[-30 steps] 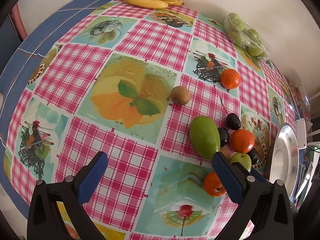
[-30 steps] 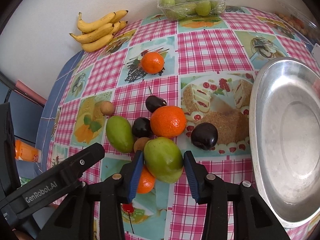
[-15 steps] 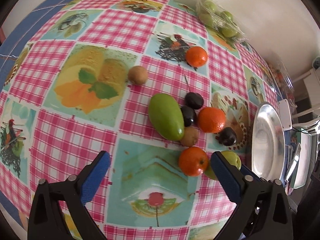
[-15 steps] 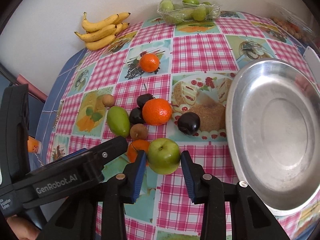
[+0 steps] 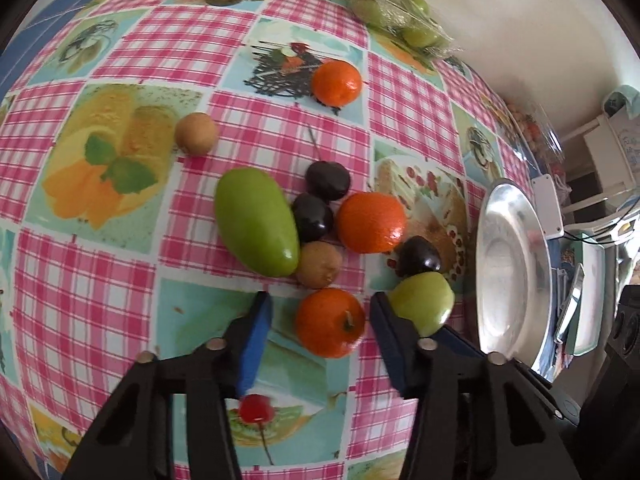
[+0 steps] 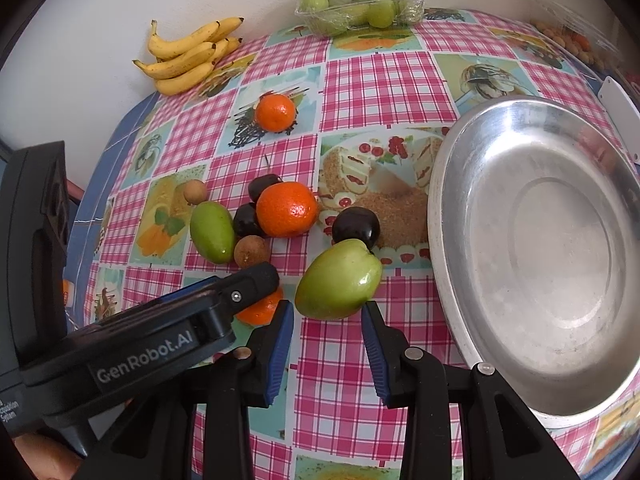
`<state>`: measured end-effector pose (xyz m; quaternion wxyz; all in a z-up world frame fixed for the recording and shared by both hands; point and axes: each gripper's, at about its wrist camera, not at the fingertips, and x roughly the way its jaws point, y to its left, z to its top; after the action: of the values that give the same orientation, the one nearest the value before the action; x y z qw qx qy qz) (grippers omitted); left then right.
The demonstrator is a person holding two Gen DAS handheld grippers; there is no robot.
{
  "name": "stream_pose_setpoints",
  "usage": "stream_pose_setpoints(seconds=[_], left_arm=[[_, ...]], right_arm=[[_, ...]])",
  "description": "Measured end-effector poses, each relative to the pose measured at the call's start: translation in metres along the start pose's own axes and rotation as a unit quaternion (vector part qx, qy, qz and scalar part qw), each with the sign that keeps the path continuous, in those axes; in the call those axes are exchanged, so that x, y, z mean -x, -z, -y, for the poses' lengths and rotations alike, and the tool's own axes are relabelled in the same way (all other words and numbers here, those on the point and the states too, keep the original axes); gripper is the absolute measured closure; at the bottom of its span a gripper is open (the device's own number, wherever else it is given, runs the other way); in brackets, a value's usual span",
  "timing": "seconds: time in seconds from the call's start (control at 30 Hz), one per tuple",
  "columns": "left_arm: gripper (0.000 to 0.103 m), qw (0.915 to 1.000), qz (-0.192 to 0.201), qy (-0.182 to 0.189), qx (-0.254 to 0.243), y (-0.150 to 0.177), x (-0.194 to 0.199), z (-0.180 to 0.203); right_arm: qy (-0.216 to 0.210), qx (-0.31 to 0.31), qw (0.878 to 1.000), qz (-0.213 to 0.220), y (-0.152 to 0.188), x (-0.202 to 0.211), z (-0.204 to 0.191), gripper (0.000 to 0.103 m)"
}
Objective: Organize fruits
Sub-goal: 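Grasp the tangerine with the left gripper while the right gripper holds the pear, then lift and carry the pear and tangerine toward the steel bowl with both grippers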
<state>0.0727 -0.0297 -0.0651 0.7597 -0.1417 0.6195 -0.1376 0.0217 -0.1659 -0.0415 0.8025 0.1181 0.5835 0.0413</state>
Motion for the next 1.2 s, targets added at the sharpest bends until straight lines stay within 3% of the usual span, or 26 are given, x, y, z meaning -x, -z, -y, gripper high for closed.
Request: stream_pose_setpoints(seconds=[0.03, 0.43, 0.5, 0.57, 0.6, 1.03, 1.2], left_arm=[[0.065, 1.0000, -0.004, 0.007, 0.000, 0.000, -0.002, 0.002], [0.066, 0.9987, 0.008, -0.012, 0.048, 0.002, 0.011, -0.022], [0.066, 0.9978, 0.013, -0.017, 0.064, 0.002, 0.015, -0.030], [0.066, 0.9966, 0.020, -0.021, 0.078, 0.002, 0.019, -0.037], [0.066, 0.9960, 0.022, -0.022, 0.083, 0.002, 0.021, -0.040], [0.066, 0.9949, 0.021, -0.027, 0.095, 0.004, 0.023, -0.047], [0.066, 0.9949, 0.020, -0.027, 0.095, 0.004, 0.022, -0.046]], right_arm=[[0.001, 0.001, 1.000, -0.002, 0.000, -0.001, 0.000, 0.065], [0.001, 0.000, 1.000, 0.008, -0.004, 0.001, 0.001, 0.064], [-0.001, -0.002, 1.000, 0.013, -0.006, 0.003, 0.002, 0.060], [-0.005, -0.005, 1.000, 0.023, -0.009, 0.008, 0.004, 0.044], [-0.004, -0.004, 1.000, 0.028, -0.010, 0.010, 0.004, 0.042], [0.041, 0.090, 0.994, 0.042, -0.021, -0.001, -0.013, 0.042], [0.037, 0.096, 0.994, 0.038, -0.024, -0.007, -0.011, 0.042]])
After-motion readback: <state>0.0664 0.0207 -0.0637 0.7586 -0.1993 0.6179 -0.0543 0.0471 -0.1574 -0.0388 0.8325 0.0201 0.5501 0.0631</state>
